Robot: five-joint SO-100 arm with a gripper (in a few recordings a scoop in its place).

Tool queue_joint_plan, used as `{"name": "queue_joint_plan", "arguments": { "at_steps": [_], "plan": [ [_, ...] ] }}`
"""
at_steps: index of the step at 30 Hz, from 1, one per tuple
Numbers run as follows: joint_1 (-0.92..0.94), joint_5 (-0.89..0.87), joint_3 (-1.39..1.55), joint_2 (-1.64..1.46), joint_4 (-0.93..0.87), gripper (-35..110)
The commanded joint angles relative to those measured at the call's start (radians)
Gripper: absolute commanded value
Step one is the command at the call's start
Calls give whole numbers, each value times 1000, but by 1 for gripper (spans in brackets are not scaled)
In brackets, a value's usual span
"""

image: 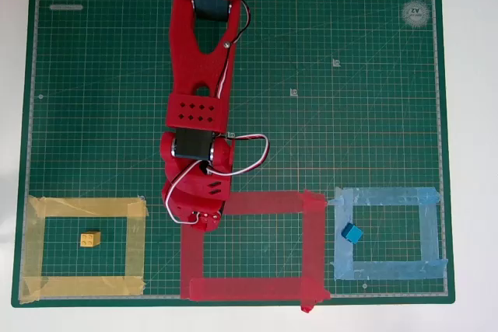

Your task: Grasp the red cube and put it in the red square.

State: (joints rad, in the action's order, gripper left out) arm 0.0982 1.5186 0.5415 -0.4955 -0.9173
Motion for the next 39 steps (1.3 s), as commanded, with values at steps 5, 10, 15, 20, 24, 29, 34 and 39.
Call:
{"name": "queue_joint_plan", "arguments": {
  "at_steps": [5, 10, 15, 20, 24, 29, 34, 39],
  "plan": [
    [-28, -15, -9, -123, 52, -1],
    [-54, -14, 8, -144, 52, -1],
    [-91, -17, 143, -252, 11, -1],
    [-143, -37, 219, -333, -43, -1],
    [-153, -40, 212, -328, -35, -1],
    [-178, -40, 192, -305, -15, -1],
    [-225, -52, 179, -279, -12, -1],
    [-270, -64, 146, -247, 0, -1]
  ]
}}
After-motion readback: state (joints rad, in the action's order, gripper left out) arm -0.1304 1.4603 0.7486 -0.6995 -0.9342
